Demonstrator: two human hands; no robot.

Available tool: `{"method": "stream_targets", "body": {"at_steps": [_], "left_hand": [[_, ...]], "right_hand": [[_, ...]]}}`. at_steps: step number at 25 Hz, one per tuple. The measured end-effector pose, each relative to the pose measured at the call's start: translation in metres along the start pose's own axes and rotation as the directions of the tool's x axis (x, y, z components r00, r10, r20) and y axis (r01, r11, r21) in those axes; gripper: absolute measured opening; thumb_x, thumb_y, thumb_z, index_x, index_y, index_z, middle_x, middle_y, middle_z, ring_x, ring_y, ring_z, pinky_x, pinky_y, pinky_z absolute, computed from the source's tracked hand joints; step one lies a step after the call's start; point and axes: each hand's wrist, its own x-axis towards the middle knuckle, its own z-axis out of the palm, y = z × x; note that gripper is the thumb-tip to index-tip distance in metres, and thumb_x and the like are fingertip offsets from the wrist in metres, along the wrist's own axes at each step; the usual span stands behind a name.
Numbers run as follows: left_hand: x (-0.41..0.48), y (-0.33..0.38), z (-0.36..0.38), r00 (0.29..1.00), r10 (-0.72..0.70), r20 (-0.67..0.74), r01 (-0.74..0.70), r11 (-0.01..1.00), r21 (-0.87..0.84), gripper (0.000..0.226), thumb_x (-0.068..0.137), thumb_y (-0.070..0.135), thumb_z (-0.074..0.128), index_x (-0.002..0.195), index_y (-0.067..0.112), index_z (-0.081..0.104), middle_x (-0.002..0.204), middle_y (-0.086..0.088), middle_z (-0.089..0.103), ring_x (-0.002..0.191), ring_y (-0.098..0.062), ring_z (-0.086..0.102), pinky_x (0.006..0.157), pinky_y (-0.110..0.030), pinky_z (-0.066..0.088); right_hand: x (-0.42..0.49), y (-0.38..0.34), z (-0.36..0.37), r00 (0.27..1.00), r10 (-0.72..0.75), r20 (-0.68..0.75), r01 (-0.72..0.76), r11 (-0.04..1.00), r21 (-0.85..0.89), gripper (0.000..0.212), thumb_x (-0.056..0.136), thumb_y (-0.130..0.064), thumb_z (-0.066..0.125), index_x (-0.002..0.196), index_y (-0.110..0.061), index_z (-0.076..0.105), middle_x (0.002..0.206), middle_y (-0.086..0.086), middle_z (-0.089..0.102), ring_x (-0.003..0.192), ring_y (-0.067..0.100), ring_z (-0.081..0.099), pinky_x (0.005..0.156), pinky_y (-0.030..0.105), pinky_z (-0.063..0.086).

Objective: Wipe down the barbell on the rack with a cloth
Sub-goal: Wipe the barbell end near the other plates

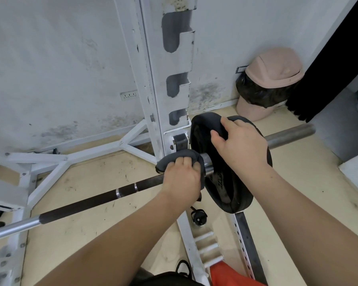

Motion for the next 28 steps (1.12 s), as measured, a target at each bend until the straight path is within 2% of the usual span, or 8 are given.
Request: {"method": "stream_targets", "body": {"at_steps": [5, 12, 18, 20, 22, 24, 26, 28], "left_hand": [[-0.036, -0.047, -0.010, 0.974, -0.166, 0.155, 0.164, 0.986, 0.023, 0.038, 0.094, 0.033, 0.061, 0.129, 0.018, 0.056, 0.124, -0.010, 0.055, 0.116, -0.031, 0.054, 0.080, -0.041, 0.045], [-0.014, -0.018, 0.004, 1.000, 0.011, -0.010, -0.013, 0.983, -0.182, 0.029, 0.100, 0.026, 0.057, 0.125, 0.013, 0.058, 0.116, -0.012, 0.054, 0.108, -0.033, 0.055, 0.081, -0.043, 0.049], [-0.074, -0.070, -0.019, 0.929, -0.240, 0.281, 0.270, 0.960, -0.072, 0.023, 0.099, 0.034, 0.047, 0.112, 0.022, 0.062, 0.103, -0.003, 0.063, 0.100, -0.029, 0.067, 0.075, -0.041, 0.053], [-0.081, -0.070, -0.036, 0.949, -0.277, 0.148, 0.303, 0.932, -0.200, 0.025, 0.096, 0.040, 0.047, 0.106, 0.024, 0.062, 0.090, 0.000, 0.060, 0.092, -0.028, 0.066, 0.070, -0.035, 0.048], [-0.071, -0.061, -0.050, 0.944, -0.303, -0.129, 0.235, 0.894, -0.382, 0.020, 0.094, 0.040, 0.054, 0.108, 0.026, 0.055, 0.087, 0.004, 0.058, 0.080, -0.026, 0.058, 0.064, -0.033, 0.041], [-0.052, -0.044, -0.044, 0.920, -0.308, -0.244, 0.139, 0.835, -0.532, 0.022, 0.096, 0.038, 0.058, 0.111, 0.025, 0.049, 0.094, 0.002, 0.058, 0.076, -0.025, 0.055, 0.064, -0.036, 0.045], [-0.038, -0.029, -0.020, 0.960, -0.240, -0.144, 0.141, 0.859, -0.493, 0.026, 0.100, 0.044, 0.053, 0.119, 0.026, 0.050, 0.110, -0.005, 0.053, 0.094, -0.029, 0.061, 0.071, -0.040, 0.052], [-0.042, -0.027, -0.003, 0.982, -0.175, 0.066, 0.186, 0.947, -0.261, 0.043, 0.099, 0.057, 0.048, 0.134, 0.032, 0.047, 0.120, -0.007, 0.046, 0.112, -0.030, 0.056, 0.079, -0.040, 0.051]], "right_hand": [[-0.005, 0.003, 0.003, 0.999, -0.022, -0.045, 0.022, 1.000, -0.010, 0.046, 0.092, -0.047, 0.060, 0.128, -0.019, 0.065, 0.093, 0.008, 0.066, 0.097, 0.032, 0.060, 0.064, 0.037, 0.048], [-0.007, 0.000, 0.005, 0.998, -0.012, -0.067, 0.010, 0.999, -0.032, 0.043, 0.092, -0.045, 0.061, 0.124, -0.018, 0.066, 0.094, 0.010, 0.067, 0.100, 0.035, 0.061, 0.064, 0.038, 0.047], [-0.009, 0.000, 0.008, 0.995, -0.015, -0.102, 0.010, 0.999, -0.046, 0.038, 0.092, -0.045, 0.059, 0.118, -0.018, 0.067, 0.090, 0.009, 0.065, 0.096, 0.034, 0.060, 0.060, 0.034, 0.038], [-0.009, 0.001, 0.009, 0.995, -0.019, -0.103, 0.013, 0.999, -0.052, 0.039, 0.093, -0.045, 0.059, 0.121, -0.018, 0.066, 0.091, 0.009, 0.065, 0.097, 0.034, 0.060, 0.060, 0.034, 0.038], [-0.009, 0.001, 0.009, 0.994, -0.011, -0.110, 0.006, 0.999, -0.052, 0.040, 0.093, -0.045, 0.058, 0.122, -0.018, 0.066, 0.091, 0.009, 0.065, 0.097, 0.034, 0.060, 0.061, 0.034, 0.038], [-0.008, 0.001, 0.010, 0.993, -0.004, -0.114, -0.002, 0.999, -0.051, 0.042, 0.093, -0.045, 0.059, 0.125, -0.019, 0.066, 0.092, 0.009, 0.065, 0.099, 0.033, 0.060, 0.061, 0.034, 0.038], [-0.007, 0.002, 0.009, 0.992, -0.012, -0.125, 0.006, 0.999, -0.045, 0.044, 0.093, -0.045, 0.060, 0.128, -0.019, 0.066, 0.093, 0.009, 0.066, 0.099, 0.034, 0.060, 0.061, 0.035, 0.040], [-0.008, 0.003, 0.011, 0.991, -0.032, -0.131, 0.025, 0.998, -0.052, 0.045, 0.092, -0.045, 0.061, 0.128, -0.019, 0.066, 0.091, 0.009, 0.066, 0.097, 0.034, 0.061, 0.060, 0.034, 0.039]]}}
